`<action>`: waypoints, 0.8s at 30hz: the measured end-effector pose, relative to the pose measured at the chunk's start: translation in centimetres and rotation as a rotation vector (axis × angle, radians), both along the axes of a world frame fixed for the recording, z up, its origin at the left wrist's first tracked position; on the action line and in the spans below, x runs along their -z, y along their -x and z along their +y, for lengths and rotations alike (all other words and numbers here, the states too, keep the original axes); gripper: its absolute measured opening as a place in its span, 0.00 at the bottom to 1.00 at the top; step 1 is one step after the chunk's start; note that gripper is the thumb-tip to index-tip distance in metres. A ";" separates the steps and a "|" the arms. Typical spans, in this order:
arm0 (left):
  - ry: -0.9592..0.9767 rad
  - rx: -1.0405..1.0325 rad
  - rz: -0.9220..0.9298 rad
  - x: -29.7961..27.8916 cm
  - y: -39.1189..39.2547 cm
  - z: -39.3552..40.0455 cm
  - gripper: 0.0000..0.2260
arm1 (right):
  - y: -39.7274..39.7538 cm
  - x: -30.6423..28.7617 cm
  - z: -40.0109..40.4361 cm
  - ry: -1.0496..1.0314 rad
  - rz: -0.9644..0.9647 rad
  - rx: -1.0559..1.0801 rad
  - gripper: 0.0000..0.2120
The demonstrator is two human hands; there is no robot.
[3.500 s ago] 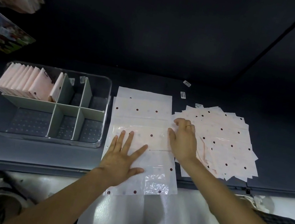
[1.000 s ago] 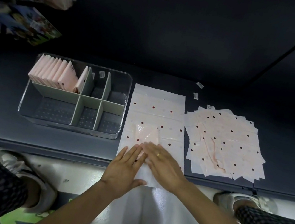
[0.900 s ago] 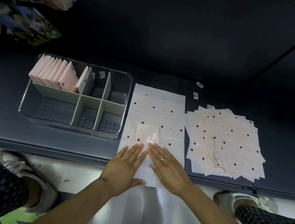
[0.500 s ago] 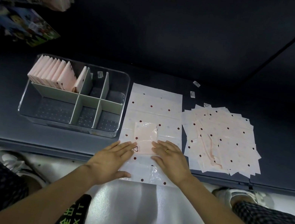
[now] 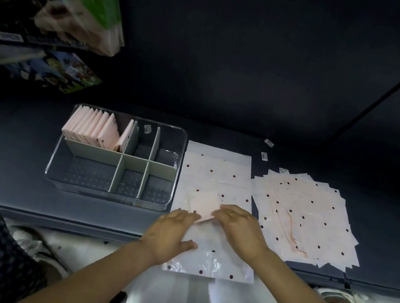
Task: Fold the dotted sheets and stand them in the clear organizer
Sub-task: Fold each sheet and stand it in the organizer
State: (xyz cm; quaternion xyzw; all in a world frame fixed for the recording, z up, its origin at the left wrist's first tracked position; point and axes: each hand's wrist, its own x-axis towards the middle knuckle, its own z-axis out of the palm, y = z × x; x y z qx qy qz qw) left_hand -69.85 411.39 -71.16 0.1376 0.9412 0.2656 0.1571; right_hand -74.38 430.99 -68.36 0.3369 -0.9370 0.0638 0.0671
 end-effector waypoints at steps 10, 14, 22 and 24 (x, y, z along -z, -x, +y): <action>-0.184 -0.178 0.094 -11.0 5.3 -8.7 0.03 | 3.5 -10.7 -6.4 0.598 -0.504 0.180 0.06; -0.056 -0.146 0.134 -12.6 7.0 -13.7 0.04 | 4.0 -12.7 -11.5 0.478 -0.571 0.122 0.03; 0.401 -0.140 0.209 -8.8 8.8 -18.9 0.14 | 7.4 -11.3 -18.3 0.410 -0.691 0.330 0.09; 0.450 -0.093 0.208 -8.0 8.8 -19.1 0.15 | 8.1 -11.0 -19.0 0.539 -0.770 0.427 0.09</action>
